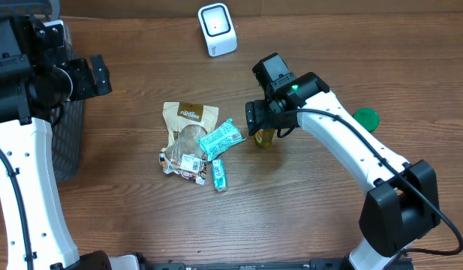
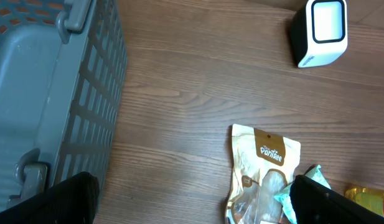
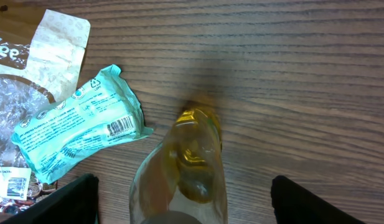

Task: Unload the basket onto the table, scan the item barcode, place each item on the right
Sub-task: 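Close the right gripper around the bottle neck and hold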

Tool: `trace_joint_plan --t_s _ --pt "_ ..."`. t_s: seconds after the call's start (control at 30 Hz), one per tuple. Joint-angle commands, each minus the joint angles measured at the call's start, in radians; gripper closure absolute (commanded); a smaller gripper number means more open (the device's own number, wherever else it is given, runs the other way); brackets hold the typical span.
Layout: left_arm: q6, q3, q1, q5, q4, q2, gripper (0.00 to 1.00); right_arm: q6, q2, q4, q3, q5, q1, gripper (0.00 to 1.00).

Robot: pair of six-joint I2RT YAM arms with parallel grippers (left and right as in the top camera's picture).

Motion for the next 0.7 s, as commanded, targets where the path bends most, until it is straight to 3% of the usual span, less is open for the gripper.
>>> trace_joint_plan --t_s 0.0,0.67 --pt "-0.006 0.011 -0.002 -0.002 0.003 0.002 0.00 -0.003 0.004 0.010 -0.009 0.009 0.005 0.16" --pt "-0.006 0.011 -0.002 -0.002 0.003 0.002 0.00 -0.003 0.004 0.023 -0.009 0.009 0.005 0.18"
